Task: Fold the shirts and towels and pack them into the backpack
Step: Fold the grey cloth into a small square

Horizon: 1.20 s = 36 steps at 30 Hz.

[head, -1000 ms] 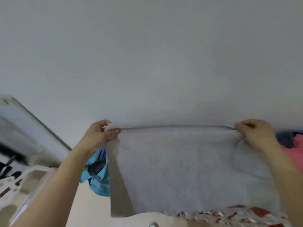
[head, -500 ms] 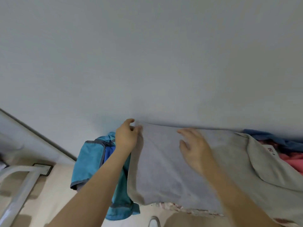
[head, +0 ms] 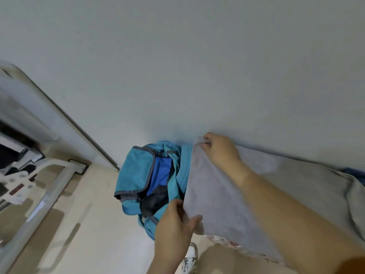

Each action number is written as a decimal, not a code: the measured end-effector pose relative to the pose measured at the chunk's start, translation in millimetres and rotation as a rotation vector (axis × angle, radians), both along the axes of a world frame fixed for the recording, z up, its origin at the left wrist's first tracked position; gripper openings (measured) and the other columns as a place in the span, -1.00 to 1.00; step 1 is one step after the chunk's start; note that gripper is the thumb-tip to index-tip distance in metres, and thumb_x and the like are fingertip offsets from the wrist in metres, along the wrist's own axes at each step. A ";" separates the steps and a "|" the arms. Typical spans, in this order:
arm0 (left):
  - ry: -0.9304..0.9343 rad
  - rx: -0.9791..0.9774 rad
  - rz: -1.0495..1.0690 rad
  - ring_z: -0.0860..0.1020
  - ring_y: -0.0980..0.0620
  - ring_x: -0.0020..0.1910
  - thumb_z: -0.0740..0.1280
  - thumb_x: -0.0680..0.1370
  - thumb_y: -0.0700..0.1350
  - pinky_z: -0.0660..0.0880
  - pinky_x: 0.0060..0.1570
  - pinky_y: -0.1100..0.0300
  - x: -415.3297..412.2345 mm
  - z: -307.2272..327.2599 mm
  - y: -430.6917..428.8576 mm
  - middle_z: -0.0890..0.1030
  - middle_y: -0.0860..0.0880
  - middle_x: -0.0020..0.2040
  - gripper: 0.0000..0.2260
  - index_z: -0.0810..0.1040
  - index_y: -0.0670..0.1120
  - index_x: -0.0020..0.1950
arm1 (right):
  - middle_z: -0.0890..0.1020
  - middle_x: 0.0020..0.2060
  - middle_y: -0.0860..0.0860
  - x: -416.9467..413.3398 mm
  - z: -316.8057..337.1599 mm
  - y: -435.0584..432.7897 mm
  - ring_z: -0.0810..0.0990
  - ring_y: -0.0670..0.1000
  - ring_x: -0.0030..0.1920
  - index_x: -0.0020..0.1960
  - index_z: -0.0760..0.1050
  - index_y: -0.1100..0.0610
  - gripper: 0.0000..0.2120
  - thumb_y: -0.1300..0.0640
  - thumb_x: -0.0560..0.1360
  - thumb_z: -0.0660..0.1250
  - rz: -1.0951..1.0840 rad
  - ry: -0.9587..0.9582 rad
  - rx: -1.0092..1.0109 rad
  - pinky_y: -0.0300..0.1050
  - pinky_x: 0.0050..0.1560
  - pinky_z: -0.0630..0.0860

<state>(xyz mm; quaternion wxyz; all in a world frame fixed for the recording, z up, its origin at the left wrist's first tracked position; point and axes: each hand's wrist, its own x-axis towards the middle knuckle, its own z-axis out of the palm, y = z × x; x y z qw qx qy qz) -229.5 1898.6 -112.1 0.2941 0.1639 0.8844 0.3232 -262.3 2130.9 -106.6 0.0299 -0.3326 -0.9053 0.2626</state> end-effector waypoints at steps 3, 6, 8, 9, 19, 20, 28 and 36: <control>-0.001 0.013 -0.023 0.50 0.13 -0.26 0.44 0.41 0.16 0.37 -0.33 0.25 -4.7 -1.7 -4.2 0.53 0.05 -0.27 -0.75 0.44 0.06 -0.20 | 0.63 -0.21 0.04 -5.9 -5.8 -1.9 0.59 0.15 -0.15 -0.15 0.45 -0.01 -0.84 -0.02 0.56 0.19 -0.046 0.053 0.070 0.01 -0.17 0.54; -0.130 0.208 0.033 0.52 0.08 -0.36 0.43 0.45 0.10 0.46 -0.34 0.16 -5.0 -1.1 -10.6 0.57 0.00 -0.35 -0.82 0.46 0.10 -0.23 | 0.63 -0.21 0.07 -9.4 -10.4 -4.4 0.59 0.16 -0.19 -0.11 0.46 0.05 -0.84 0.03 0.57 0.18 -0.077 0.113 0.154 -0.02 -0.25 0.51; -0.096 0.266 0.047 0.46 0.13 -0.45 0.36 0.51 0.08 0.39 -0.42 0.28 -4.2 1.5 -14.6 0.52 0.02 -0.42 -0.89 0.43 0.19 -0.10 | 0.63 -0.16 0.08 -11.3 -11.6 -6.3 0.58 0.16 -0.18 -0.04 0.47 0.09 -0.87 0.08 0.58 0.18 -0.086 0.177 0.198 -0.06 -0.28 0.45; -0.038 0.262 0.034 0.44 0.15 -0.47 0.32 0.53 0.08 0.34 -0.45 0.33 -2.9 1.9 -16.8 0.48 0.06 -0.45 -0.88 0.39 0.23 -0.02 | 0.62 -0.13 0.08 -11.7 -12.4 -7.2 0.58 0.15 -0.15 -0.01 0.47 0.09 -0.89 0.10 0.58 0.18 -0.071 0.202 0.210 -0.05 -0.26 0.46; 0.404 -0.360 -0.469 0.46 0.01 -0.21 0.05 0.61 -0.08 0.38 -0.28 0.16 -7.5 1.2 -13.7 0.46 0.08 -0.09 -0.46 -0.10 0.22 0.52 | 0.11 0.53 -0.02 -5.6 -15.2 -24.1 0.06 0.00 0.52 0.54 0.07 -0.03 -0.51 -0.05 0.63 0.01 0.281 -0.128 0.112 0.06 0.44 0.11; 0.437 -0.380 -0.454 0.50 0.01 -0.16 0.13 0.57 -0.09 0.41 -0.30 0.14 -8.8 4.5 -12.0 0.48 0.08 -0.05 -0.48 0.07 0.19 0.49 | 0.11 0.54 -0.02 -2.6 -14.0 -22.4 0.05 -0.01 0.53 0.53 0.09 -0.03 -0.52 -0.03 0.63 0.03 0.288 -0.070 0.078 0.07 0.47 0.13; 0.727 -0.007 -0.668 0.47 -0.10 0.27 0.35 0.42 -0.07 0.53 0.07 0.07 -11.2 1.2 14.1 0.48 -0.06 0.32 -0.51 0.38 0.02 0.35 | 0.22 0.50 0.04 69.2 10.4 -49.4 0.22 0.07 0.47 0.51 0.20 0.01 -0.47 0.08 0.55 0.18 0.106 -0.048 0.239 -0.03 0.43 0.17; 0.791 -0.190 -0.711 0.48 -0.17 0.09 0.41 0.24 -0.05 0.49 -0.18 -0.07 -2.7 7.0 25.3 0.53 -0.11 0.20 -0.59 0.55 0.00 0.10 | 0.42 0.40 0.02 138.2 17.8 -49.7 0.37 0.05 0.40 0.41 0.32 -0.04 -0.47 -0.05 0.45 0.07 -0.139 -0.045 0.345 0.13 0.25 0.36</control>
